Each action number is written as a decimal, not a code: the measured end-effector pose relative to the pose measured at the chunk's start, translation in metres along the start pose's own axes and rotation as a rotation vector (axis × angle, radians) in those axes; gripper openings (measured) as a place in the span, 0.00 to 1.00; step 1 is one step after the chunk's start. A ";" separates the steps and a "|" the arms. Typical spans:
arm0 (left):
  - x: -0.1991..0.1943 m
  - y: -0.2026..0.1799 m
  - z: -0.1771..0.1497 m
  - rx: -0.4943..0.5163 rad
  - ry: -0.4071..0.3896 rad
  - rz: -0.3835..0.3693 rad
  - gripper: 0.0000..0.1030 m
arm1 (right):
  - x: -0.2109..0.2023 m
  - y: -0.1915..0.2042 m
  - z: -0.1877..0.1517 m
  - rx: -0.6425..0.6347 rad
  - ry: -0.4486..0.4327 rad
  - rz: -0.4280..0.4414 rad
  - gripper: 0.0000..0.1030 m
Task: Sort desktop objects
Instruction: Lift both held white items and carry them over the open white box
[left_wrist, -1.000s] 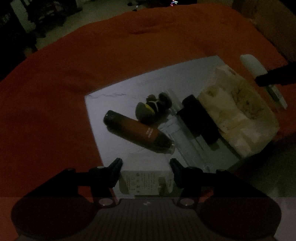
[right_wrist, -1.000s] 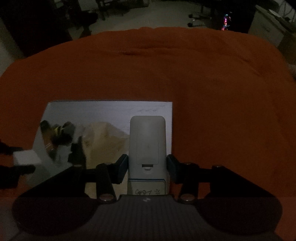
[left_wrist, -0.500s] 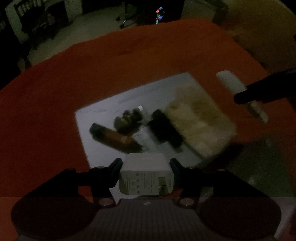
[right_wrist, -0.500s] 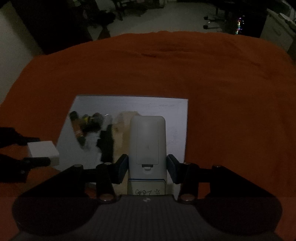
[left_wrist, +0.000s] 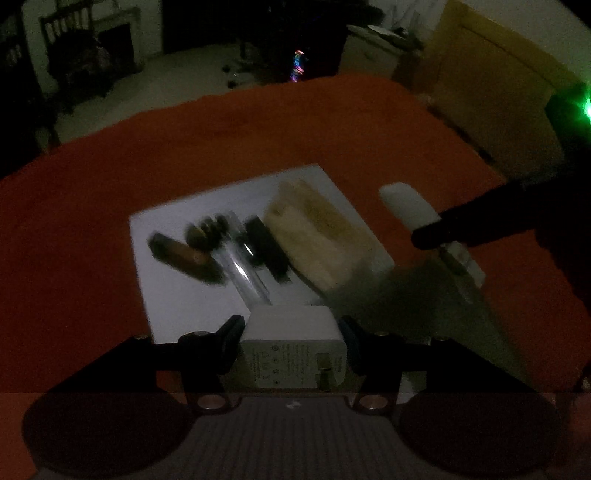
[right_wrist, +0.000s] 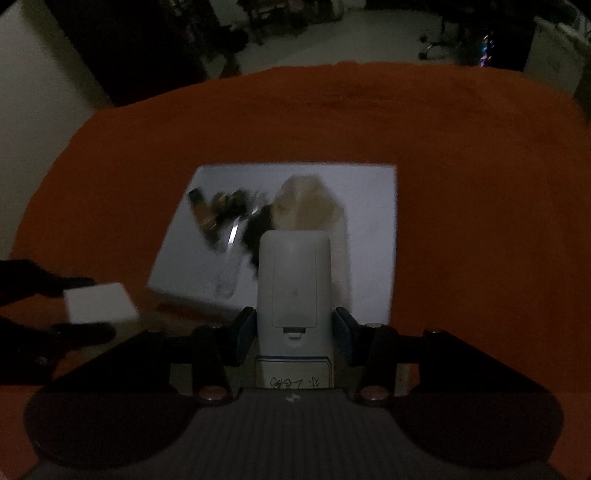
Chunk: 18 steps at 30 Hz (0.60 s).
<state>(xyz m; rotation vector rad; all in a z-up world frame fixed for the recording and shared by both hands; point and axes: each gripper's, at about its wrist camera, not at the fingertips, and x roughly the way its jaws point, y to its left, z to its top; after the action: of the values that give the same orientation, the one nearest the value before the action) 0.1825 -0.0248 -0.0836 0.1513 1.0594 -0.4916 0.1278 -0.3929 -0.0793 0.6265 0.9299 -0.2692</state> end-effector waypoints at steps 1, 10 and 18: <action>-0.001 -0.003 -0.006 -0.010 0.000 0.003 0.49 | -0.001 0.003 -0.004 -0.001 0.009 0.004 0.47; 0.005 -0.024 -0.050 -0.109 0.047 -0.066 0.50 | 0.007 0.030 -0.051 -0.011 0.083 0.017 0.47; 0.022 -0.041 -0.086 -0.111 0.039 0.029 0.50 | 0.028 0.038 -0.091 -0.015 0.155 0.011 0.47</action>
<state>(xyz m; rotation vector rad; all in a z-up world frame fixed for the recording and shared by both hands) 0.1034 -0.0379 -0.1398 0.0780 1.1187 -0.4038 0.1018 -0.3057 -0.1268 0.6450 1.0763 -0.2055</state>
